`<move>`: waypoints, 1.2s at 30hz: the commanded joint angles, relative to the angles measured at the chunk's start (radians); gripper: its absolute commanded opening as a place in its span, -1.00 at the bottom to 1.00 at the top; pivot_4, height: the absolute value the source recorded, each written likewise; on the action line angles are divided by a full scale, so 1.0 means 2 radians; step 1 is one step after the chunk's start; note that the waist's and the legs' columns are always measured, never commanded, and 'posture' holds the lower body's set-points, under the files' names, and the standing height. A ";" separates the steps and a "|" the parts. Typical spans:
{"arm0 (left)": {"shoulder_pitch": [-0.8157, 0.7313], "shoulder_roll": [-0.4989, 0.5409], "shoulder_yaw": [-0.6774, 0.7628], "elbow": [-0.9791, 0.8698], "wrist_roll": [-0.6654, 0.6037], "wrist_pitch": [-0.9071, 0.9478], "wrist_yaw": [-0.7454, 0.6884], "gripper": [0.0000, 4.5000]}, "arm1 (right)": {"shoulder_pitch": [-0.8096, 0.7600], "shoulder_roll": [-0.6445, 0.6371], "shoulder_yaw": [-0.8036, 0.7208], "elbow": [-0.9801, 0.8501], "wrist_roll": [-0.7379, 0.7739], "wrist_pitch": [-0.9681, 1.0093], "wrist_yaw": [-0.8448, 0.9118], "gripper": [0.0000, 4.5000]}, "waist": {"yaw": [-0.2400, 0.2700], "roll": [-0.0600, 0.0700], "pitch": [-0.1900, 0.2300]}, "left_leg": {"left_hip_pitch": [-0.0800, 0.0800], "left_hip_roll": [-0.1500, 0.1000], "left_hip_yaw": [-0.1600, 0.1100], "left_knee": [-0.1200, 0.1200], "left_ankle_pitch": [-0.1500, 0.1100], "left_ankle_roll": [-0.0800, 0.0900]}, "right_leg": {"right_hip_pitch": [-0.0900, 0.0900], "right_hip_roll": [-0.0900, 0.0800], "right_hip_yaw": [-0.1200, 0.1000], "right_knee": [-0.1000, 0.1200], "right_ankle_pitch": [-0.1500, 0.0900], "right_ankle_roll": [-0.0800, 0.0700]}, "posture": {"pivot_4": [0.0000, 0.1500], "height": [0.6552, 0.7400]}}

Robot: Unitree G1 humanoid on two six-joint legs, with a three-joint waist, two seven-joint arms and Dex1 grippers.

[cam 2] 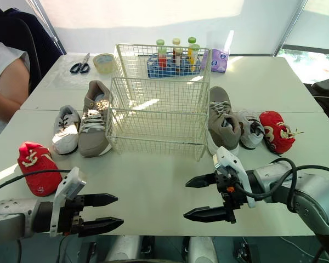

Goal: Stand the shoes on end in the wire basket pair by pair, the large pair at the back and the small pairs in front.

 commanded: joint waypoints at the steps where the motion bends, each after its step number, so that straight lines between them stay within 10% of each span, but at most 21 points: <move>1: 0.000 -0.002 0.015 -0.012 -0.013 -0.001 0.003 0.97 | -0.001 -0.004 0.001 -0.006 -0.010 -0.013 0.010 1.00 | 0.000 0.000 0.000 | 0.000 0.000 0.000 0.000 0.000 0.000 | 0.000 0.000 0.000 0.000 0.000 0.000 | 1.00 1.00; 27: -0.012 0.008 0.029 0.006 -0.004 -0.004 -0.010 0.97 | -0.045 -0.020 0.018 0.001 -0.042 -0.030 0.050 1.00 | 0.000 0.000 0.000 | 0.000 0.000 0.000 0.001 0.000 0.000 | 0.000 0.001 0.000 0.001 0.000 0.000 | 1.00 1.00; 32: -0.067 0.085 0.113 0.054 -0.062 0.023 -0.107 0.97 | -0.228 -0.078 -0.038 0.055 0.125 0.081 0.092 1.00 | -0.002 0.002 0.004 | 0.000 0.000 0.000 0.002 0.000 -0.001 | -0.002 0.001 0.000 0.002 0.000 0.000 | 1.00 1.00; 36: -0.154 0.152 0.122 0.111 -0.045 0.020 -0.185 0.97 | -0.386 -0.054 0.041 0.101 0.030 0.040 0.123 1.00 | -0.002 0.002 0.004 | 0.000 0.001 0.000 0.000 0.000 -0.002 | -0.004 0.002 -0.001 0.000 0.000 -0.001 | 1.00 1.00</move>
